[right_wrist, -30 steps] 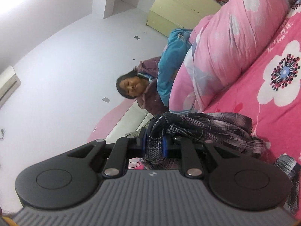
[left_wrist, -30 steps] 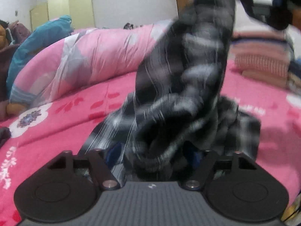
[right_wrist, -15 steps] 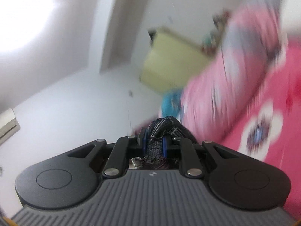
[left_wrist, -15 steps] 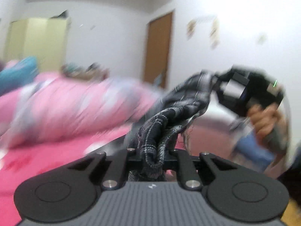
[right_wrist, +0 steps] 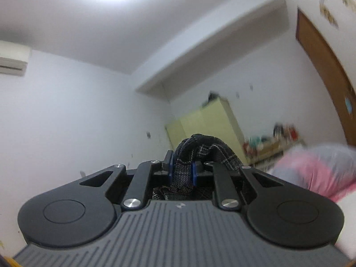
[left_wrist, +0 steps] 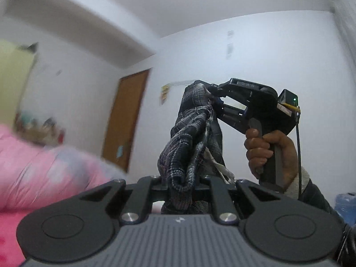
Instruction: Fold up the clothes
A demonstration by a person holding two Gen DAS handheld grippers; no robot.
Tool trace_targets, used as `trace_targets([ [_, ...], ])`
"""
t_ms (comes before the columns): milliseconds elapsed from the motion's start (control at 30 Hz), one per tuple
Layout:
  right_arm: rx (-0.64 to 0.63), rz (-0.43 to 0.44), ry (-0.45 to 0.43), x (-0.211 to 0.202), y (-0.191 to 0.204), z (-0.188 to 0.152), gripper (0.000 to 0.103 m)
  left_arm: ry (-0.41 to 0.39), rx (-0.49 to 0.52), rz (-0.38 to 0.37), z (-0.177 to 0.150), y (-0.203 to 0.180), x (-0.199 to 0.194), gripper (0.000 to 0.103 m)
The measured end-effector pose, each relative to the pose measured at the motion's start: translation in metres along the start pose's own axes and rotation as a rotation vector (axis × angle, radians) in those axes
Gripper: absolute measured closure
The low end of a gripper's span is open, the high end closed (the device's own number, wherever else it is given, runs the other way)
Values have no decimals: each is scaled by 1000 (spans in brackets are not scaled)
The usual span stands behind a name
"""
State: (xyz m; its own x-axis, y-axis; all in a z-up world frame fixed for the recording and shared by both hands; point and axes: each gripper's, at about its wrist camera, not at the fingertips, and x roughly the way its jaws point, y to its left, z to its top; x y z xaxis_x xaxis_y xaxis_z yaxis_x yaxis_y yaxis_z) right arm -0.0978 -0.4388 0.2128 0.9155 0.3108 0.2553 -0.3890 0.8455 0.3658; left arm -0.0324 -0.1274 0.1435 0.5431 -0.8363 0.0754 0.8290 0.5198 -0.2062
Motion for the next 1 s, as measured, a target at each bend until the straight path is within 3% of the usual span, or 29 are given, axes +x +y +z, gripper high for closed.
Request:
trace_targets([
  [233,188,35,215,138,-28,-99,90,51,-150,269,-45,80,-53,89],
  [567,284,122,581,362,33,-252,90,17,-388,560,-99,193,-167,89],
  [700,259,141,716,388,79,-312,90,19,-481,687,-127,230,-212,90],
  [900,272,146,873,434,114,-408,90,7,-570,843,-144,277,-256,90],
  [1000,252,169,928,455,128,-437,90,19,-602,923,-149,293,-268,90],
])
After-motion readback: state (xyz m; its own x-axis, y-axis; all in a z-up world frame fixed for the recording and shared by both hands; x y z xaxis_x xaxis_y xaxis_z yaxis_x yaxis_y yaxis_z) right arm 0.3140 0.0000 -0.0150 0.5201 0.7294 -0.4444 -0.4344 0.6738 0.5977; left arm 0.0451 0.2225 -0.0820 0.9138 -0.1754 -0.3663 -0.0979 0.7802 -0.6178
